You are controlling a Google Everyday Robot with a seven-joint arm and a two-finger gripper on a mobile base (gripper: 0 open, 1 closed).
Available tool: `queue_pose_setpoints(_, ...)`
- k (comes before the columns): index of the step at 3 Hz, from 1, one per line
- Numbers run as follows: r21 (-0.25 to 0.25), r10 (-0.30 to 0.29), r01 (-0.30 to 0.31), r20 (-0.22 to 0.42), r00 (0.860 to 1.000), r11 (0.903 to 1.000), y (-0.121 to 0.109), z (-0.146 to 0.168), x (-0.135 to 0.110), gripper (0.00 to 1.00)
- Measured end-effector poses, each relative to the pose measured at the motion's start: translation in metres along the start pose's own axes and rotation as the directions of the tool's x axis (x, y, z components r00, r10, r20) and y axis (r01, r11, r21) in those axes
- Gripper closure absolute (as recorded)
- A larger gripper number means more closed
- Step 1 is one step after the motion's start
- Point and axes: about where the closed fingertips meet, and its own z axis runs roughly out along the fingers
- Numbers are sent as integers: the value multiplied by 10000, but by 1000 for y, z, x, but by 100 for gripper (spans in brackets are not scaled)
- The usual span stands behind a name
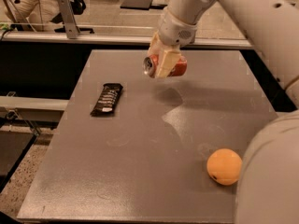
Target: Place coke can upright
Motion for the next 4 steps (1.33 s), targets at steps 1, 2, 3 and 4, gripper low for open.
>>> queue_pose_setpoints(1, 399, 1213, -1298, 1694, 9781, 9907, 6, -31, -5, 100)
queue_pose_setpoints(2, 264, 2369, -2682, 3916, 8891, 9630, 12, -51, -8, 100)
queue_pose_setpoints(3, -157, 2898, -3318, 5268, 7990, 9432, 18, -55, -8, 100)
queue_pose_setpoints(4, -576, 3144, -3668, 6476, 6941, 9285, 25, -51, -8, 100)
